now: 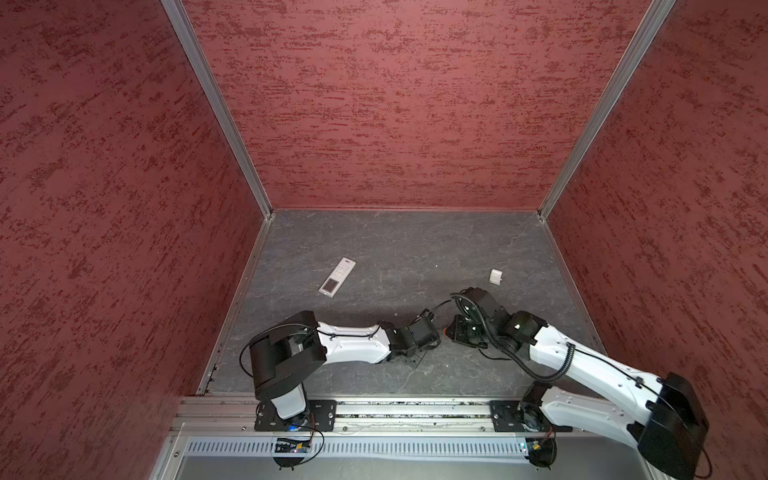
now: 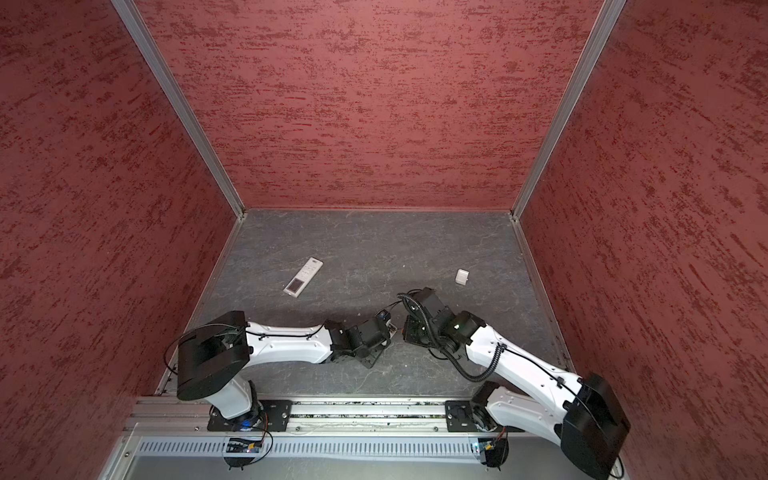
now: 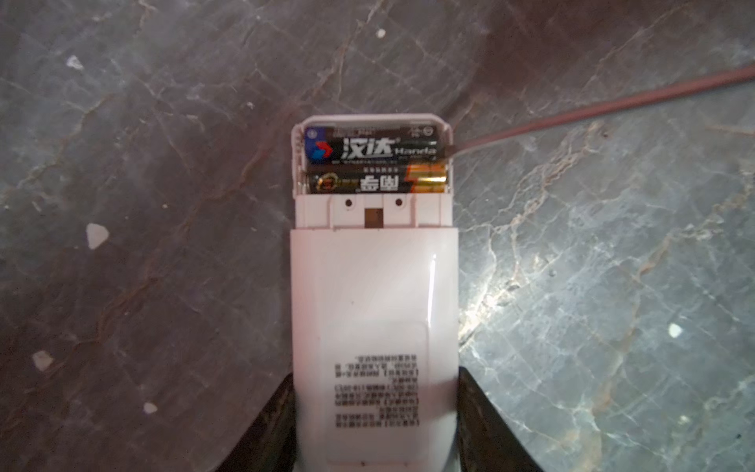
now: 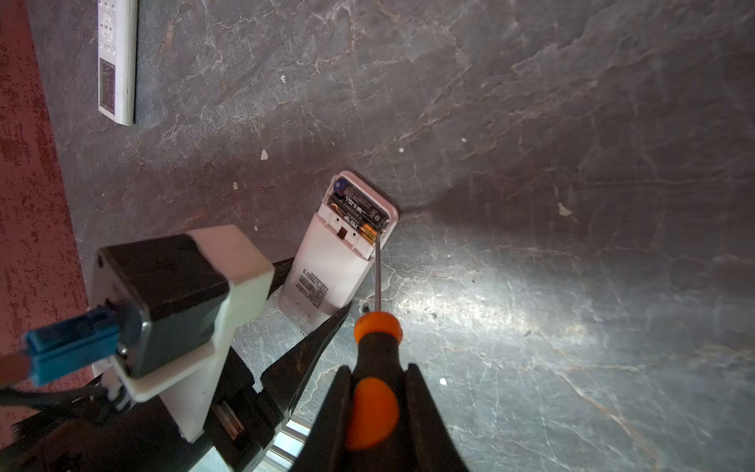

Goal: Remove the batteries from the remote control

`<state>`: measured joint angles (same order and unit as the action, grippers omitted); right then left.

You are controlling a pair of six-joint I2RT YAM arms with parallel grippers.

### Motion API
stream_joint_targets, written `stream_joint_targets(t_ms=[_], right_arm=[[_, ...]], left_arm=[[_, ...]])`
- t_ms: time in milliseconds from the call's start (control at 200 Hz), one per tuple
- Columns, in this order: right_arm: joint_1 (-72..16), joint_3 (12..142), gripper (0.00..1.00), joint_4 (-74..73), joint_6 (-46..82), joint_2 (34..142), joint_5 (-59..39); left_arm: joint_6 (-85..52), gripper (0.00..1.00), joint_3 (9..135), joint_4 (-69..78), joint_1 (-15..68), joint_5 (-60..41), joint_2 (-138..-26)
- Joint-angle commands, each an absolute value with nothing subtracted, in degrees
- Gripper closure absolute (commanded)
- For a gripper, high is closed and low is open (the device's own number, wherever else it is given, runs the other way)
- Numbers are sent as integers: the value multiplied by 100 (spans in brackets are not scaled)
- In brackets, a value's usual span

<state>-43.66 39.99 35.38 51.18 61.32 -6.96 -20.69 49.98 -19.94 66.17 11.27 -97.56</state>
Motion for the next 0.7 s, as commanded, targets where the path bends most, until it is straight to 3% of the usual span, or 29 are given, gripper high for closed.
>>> stream_joint_targets(t_ms=[0, 696], right_arm=[[-4386, 4437, 100, 2592, 5055, 6091, -756], [-4386, 4559, 100, 2850, 4991, 6110, -669]], left_arm=[[-2021, 92, 4652, -2344, 6741, 176, -10378], [-2037, 93, 4637, -2332, 6750, 167, -10410]])
